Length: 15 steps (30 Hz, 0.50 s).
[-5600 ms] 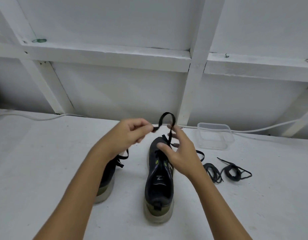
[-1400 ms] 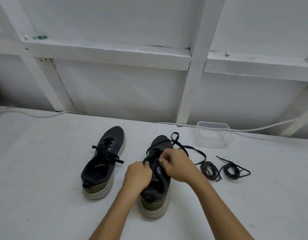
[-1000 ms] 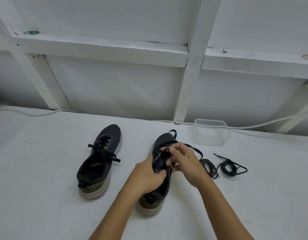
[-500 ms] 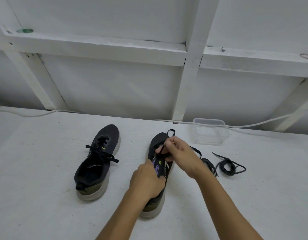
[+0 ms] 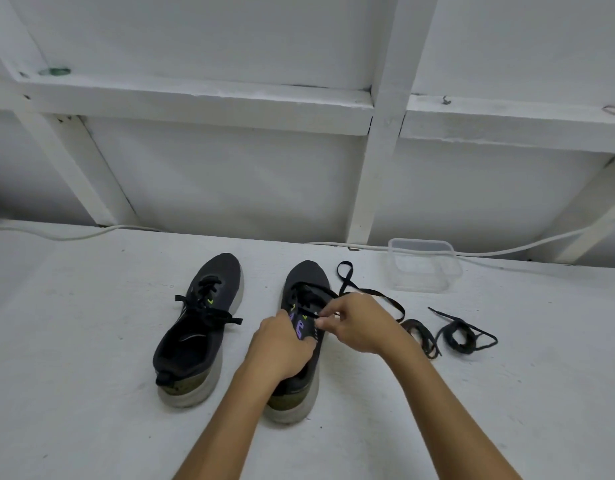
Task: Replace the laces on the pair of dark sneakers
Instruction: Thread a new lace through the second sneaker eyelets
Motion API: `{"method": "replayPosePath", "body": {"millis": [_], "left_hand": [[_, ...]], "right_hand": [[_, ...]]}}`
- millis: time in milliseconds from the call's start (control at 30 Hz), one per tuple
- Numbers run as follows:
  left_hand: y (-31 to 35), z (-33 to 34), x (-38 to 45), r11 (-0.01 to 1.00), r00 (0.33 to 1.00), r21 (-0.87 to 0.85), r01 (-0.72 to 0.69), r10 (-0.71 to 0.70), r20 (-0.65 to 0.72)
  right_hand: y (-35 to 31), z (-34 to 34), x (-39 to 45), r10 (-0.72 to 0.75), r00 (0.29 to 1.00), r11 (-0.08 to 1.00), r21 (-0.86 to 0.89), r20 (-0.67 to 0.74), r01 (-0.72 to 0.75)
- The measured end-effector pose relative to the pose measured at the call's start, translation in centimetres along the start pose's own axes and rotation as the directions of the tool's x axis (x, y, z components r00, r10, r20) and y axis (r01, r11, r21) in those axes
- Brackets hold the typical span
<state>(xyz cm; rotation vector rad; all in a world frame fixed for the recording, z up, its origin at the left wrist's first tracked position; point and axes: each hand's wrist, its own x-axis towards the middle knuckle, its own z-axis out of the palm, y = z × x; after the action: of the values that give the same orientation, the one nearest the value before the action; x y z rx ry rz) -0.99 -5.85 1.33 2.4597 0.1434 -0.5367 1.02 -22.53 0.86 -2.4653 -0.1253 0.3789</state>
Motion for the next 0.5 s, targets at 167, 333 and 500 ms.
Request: {"method": "replayPosePath", "body": {"millis": [167,333,500], "left_hand": [[-0.3,-0.1,0.3,1.000,1.000,0.004,-0.019,0.019,0.023],[-0.4,0.0,0.4,1.000,0.999,0.003,-0.026,0.026,0.037],[-0.4,-0.1,0.6,0.999,0.999,0.036,-0.014,0.013,0.040]], "right_hand": [[-0.4,-1.2,-0.5,-0.102,0.994,0.861,0.498,-0.028,0.103],[-1.1,-3.0,-0.2,-0.117,0.982,0.159,0.973,-0.149,0.167],[-1.4,0.0,0.5,0.184,0.975,0.917,0.379,-0.128,-0.123]]}}
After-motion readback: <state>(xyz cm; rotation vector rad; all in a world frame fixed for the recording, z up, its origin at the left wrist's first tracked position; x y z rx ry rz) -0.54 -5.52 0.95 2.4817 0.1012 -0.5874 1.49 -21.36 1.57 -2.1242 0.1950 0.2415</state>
